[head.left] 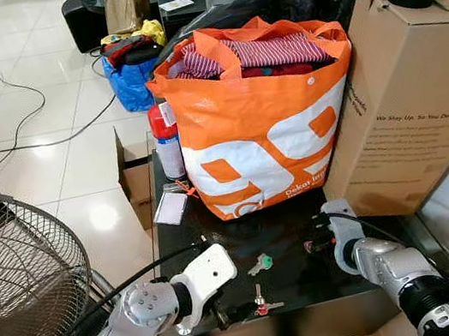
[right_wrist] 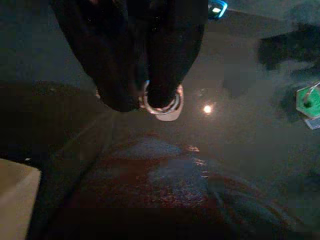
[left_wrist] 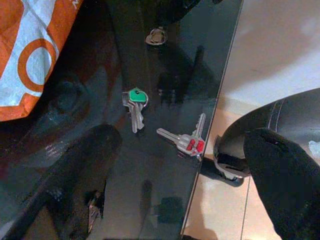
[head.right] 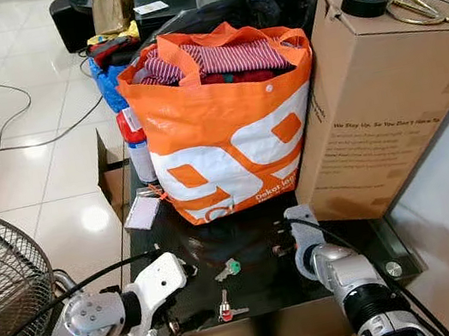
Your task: Hang keys on a hook
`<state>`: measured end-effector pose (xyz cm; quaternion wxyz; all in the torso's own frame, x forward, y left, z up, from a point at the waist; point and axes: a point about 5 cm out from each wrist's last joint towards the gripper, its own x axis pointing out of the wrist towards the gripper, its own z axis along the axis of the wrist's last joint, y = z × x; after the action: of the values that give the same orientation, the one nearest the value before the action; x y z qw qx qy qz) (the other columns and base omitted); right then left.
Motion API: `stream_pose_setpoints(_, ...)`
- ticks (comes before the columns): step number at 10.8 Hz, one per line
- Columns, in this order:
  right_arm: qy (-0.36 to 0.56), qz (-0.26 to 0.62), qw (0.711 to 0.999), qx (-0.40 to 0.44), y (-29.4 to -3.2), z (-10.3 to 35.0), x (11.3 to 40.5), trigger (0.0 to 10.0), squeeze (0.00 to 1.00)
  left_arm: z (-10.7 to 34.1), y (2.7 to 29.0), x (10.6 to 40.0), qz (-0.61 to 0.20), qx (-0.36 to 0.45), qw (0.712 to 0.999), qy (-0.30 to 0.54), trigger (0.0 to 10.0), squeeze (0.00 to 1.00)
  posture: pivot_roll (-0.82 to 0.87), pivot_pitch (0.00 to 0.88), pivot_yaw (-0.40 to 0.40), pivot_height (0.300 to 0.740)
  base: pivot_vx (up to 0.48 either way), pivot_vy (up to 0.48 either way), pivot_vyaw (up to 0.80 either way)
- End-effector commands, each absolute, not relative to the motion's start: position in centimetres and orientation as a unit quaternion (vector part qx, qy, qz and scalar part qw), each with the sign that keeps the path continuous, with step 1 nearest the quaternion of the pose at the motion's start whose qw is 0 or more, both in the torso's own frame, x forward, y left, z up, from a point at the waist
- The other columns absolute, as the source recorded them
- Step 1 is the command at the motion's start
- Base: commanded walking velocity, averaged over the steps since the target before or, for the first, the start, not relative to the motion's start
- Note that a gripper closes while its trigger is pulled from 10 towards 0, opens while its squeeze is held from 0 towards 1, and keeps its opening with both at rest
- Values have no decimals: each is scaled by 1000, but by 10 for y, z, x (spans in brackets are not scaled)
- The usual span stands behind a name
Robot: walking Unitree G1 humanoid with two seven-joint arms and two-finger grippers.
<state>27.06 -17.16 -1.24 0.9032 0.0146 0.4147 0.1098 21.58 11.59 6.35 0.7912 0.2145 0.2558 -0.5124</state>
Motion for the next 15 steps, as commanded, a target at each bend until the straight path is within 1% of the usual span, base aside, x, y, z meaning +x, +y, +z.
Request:
stream_pose_setpoints(1,416,100,904,18,-175,-14,269,10000,1000,62,115,217,-513,220,790,254,10000,0,-208,0,-42,740,0,0,0)
stream_pose_setpoints(3,426,91,900,0,-176,-19,266,10000,1000,59,115,217,-513,220,789,256,10000,0,-212,0,-43,740,0,0,0)
stream_pose_setpoints(4,433,86,897,19,-173,-23,264,10000,0,58,114,218,-513,219,789,256,10000,0,-213,0,-44,740,0,0,0)
stream_pose_setpoints(7,411,70,908,38,-168,-24,267,10000,0,55,114,216,-514,217,789,257,10000,0,-203,0,-55,740,0,0,0)
stream_pose_setpoints(8,393,59,916,60,-169,-21,271,10000,361,55,114,215,-514,217,789,257,10000,0,-203,0,-55,740,0,0,0)
stream_pose_setpoints(9,383,54,919,75,-169,-19,274,10000,1000,54,114,215,-515,217,789,257,10000,0,-201,0,-56,740,0,0,0)
stream_pose_setpoints(11,372,46,925,60,-168,-19,275,10000,1000,55,114,213,-515,218,788,257,10000,0,-190,0,-60,740,0,0,0)
stream_pose_setpoints(12,374,47,925,49,-164,-23,273,10000,0,56,115,213,-515,219,788,257,10000,0,-183,0,-62,740,0,0,0)
stream_pose_setpoints(13,384,51,921,40,-159,-26,271,10000,0,57,117,210,-515,219,787,259,10000,0,-169,0,-61,740,0,0,0)
stream_pose_setpoints(15,411,54,910,20,-157,-35,262,10000,0,57,117,207,-517,219,785,262,10000,0,-169,0,-61,740,0,0,0)
